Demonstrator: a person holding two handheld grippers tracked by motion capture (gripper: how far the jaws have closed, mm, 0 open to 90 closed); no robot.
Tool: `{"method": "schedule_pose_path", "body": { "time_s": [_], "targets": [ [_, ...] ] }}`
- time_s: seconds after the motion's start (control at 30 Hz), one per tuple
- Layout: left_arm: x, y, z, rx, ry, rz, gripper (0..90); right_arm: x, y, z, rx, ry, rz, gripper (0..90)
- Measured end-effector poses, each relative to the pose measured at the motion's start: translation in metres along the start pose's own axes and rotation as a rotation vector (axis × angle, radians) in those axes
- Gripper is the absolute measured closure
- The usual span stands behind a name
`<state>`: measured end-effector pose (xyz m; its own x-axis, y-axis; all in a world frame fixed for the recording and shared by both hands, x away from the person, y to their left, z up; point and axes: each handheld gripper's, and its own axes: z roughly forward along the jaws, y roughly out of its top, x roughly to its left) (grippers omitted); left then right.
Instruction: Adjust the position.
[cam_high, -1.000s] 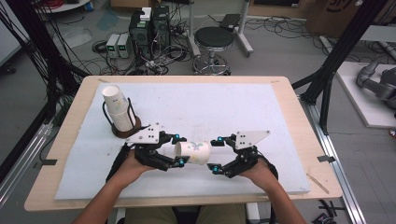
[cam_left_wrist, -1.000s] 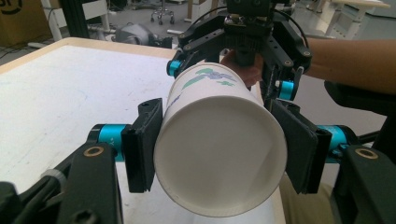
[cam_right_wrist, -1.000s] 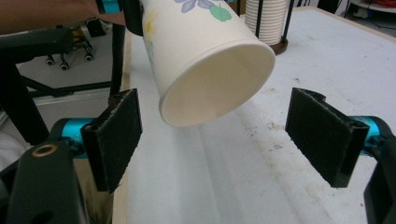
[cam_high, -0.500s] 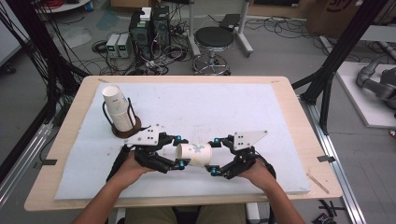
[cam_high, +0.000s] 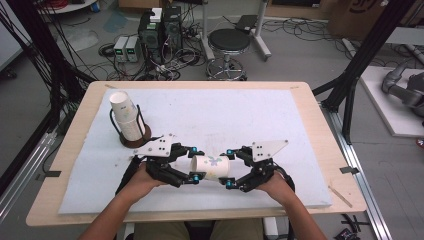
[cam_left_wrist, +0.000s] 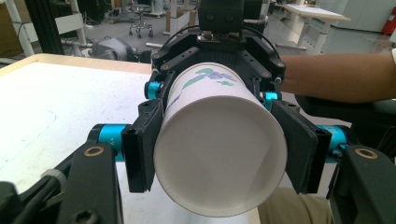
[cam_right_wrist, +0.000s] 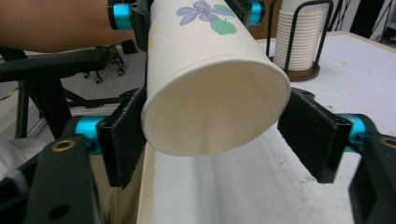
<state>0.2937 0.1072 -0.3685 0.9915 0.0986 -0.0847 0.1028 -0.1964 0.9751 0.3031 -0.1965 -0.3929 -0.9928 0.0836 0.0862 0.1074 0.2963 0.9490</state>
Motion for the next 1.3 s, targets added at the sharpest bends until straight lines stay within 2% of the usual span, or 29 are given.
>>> {"method": "schedule_pose_path", "body": {
  "time_s": [0.1, 0.27, 0.47, 0.57, 0.6, 0.67, 0.7, 0.93, 1.03, 1.1, 1.17, 1.3],
  "targets": [
    [0.0, 0.0, -0.001, -0.013, -0.001, 0.0, 37.3, 0.0, 0.0, -0.001, -0.012, 0.0, -0.003, 28.5],
    [0.001, -0.002, -0.003, -0.049, -0.001, -0.01, 37.2, -0.002, -0.002, -0.002, -0.081, 0.017, 0.019, 29.4],
    [0.0, -0.004, -0.002, -0.052, 0.004, -0.016, 37.2, -0.002, -0.002, -0.003, -0.079, 0.018, 0.024, 33.1],
    [-0.001, -0.006, -0.001, -0.045, 0.021, -0.029, 36.8, -0.003, -0.002, -0.003, -0.064, 0.021, 0.037, 33.2],
    [-0.001, -0.007, 0.0, -0.034, 0.044, -0.031, 34.1, -0.003, -0.002, -0.003, -0.057, 0.016, 0.043, 33.1],
    [-0.001, -0.007, 0.002, -0.008, 0.083, -0.065, 17.6, -0.003, -0.002, -0.003, -0.046, 0.02, 0.056, 33.1],
    [-0.001, -0.007, 0.002, -0.001, 0.091, -0.08, 13.1, -0.004, -0.002, -0.003, -0.036, 0.022, 0.058, 33.0],
    [0.0, -0.006, -0.001, 0.068, 0.094, -0.066, 13.0, -0.006, 0.0, -0.003, 0.04, 0.02, 0.078, 32.7],
    [-0.001, -0.004, -0.002, 0.096, 0.103, -0.055, 13.1, -0.007, 0.003, -0.004, 0.074, 0.017, 0.073, 32.6],
    [-0.001, -0.001, -0.003, 0.14, 0.106, -0.032, 13.2, -0.008, 0.005, -0.004, 0.086, 0.016, 0.073, 32.6],
    [-0.002, 0.0, -0.004, 0.163, 0.107, -0.026, 13.3, -0.009, 0.008, -0.004, 0.104, 0.008, 0.066, 32.7],
    [-0.002, 0.002, -0.005, 0.2, 0.125, -0.012, 13.4, -0.01, 0.014, -0.002, 0.171, -0.002, 0.053, 32.6]
  ]
}}
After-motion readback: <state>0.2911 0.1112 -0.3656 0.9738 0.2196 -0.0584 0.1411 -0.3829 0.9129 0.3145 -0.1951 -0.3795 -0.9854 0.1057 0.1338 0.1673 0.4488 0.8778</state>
